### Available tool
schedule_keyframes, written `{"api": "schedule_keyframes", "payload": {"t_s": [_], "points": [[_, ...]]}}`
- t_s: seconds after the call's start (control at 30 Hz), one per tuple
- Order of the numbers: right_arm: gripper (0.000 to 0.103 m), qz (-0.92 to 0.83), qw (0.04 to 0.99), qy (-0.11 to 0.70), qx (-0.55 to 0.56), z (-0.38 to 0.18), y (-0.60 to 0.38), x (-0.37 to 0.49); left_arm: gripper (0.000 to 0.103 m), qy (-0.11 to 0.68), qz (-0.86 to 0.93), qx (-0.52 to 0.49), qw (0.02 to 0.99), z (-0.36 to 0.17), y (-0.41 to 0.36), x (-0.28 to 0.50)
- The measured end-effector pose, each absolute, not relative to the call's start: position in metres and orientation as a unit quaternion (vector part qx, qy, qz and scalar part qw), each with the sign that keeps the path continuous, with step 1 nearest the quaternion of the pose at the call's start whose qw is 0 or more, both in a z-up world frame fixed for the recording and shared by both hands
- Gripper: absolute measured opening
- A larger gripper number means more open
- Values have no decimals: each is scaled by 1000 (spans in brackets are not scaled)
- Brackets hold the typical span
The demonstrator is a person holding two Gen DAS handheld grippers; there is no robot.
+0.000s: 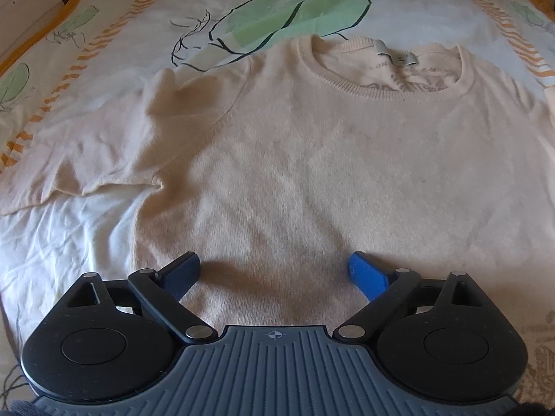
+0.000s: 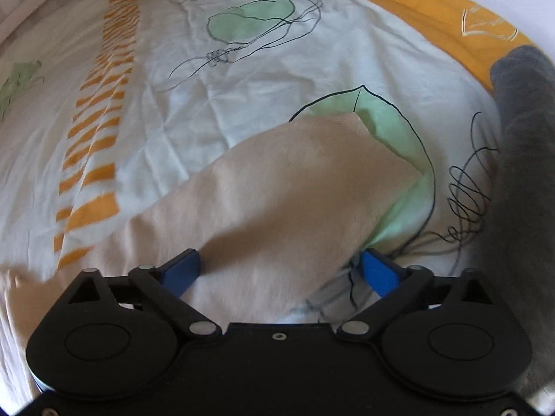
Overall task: Fold small clothes
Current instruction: 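Move the right gripper to a sweater sleeve and close on it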
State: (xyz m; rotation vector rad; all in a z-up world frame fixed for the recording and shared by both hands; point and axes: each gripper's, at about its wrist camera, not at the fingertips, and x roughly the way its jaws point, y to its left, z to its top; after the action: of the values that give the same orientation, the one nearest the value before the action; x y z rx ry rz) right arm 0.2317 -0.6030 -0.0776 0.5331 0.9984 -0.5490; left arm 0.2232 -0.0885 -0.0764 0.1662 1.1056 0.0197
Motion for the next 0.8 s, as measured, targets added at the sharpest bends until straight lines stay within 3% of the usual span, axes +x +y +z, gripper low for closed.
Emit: {"api": "schedule_keyframes", "payload": {"t_s": [0.07,0.47,0.53,0.6,0.73,0.8], "points": [[103,-260,808,460,262,-83,-609,234,103,523,14,69,849,-78,-84,224],[103,-256,806,468,257,-84,-614,241,103,521,5,56,852,-81,-81,226],[98,-260,805,453,280,-80,-618,235,103,520,2,58,852,-81,-81,226],[77,-270,802,440,300,-76,-623,229,103,520,-3,58,852,-81,-79,226],[47,-255,807,429,316,-64,-635,219,103,522,-4,58,851,-80,-79,227],[19,-249,814,425,307,-58,-635,216,103,520,-3,59,852,-80,-79,227]]}}
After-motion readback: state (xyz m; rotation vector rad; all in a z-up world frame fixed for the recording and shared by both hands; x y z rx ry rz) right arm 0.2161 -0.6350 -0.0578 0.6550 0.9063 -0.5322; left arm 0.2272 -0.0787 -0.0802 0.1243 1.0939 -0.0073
